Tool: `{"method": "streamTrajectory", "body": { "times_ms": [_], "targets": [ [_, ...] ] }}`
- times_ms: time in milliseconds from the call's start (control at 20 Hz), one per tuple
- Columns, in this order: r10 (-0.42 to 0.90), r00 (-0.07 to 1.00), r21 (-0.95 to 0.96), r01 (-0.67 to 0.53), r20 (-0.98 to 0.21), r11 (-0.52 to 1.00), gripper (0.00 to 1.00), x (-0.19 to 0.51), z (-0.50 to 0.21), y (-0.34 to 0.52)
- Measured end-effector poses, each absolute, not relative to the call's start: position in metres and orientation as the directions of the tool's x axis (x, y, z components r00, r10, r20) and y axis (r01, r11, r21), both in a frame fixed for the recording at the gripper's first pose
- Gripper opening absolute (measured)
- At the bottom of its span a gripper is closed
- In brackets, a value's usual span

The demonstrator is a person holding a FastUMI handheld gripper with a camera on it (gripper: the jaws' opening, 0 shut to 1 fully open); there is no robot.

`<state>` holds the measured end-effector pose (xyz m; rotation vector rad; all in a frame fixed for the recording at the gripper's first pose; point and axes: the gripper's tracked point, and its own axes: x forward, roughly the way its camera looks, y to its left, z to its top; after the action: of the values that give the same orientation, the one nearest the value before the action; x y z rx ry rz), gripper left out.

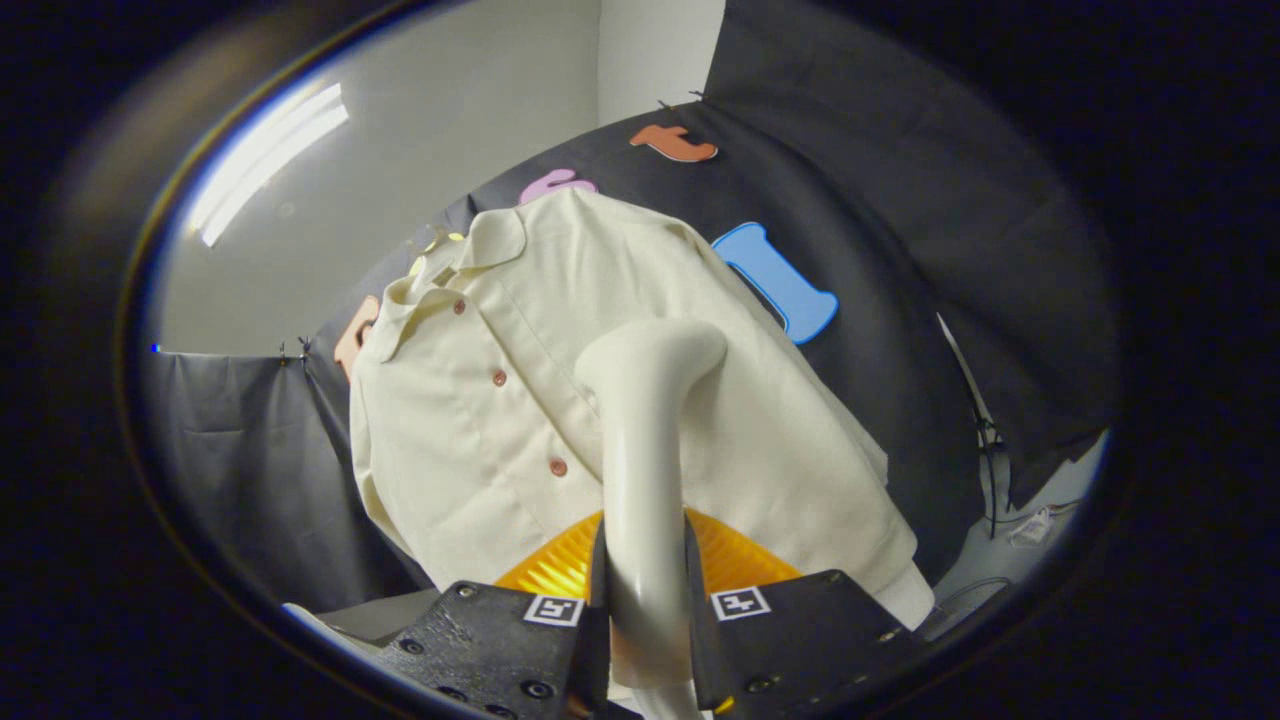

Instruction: Iron the clothes twice with a garment steamer, once on the left side and once on the right side.

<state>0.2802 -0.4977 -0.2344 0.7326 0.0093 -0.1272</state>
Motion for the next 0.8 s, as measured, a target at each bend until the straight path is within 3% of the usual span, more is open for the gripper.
{"method": "streamTrajectory", "body": {
  "times_ms": [800],
  "targets": [
    [-0.14,0.963,0.743,0.268,-0.231,0.614,0.32,0.222,-0.354,-0.487]
  ]
}}
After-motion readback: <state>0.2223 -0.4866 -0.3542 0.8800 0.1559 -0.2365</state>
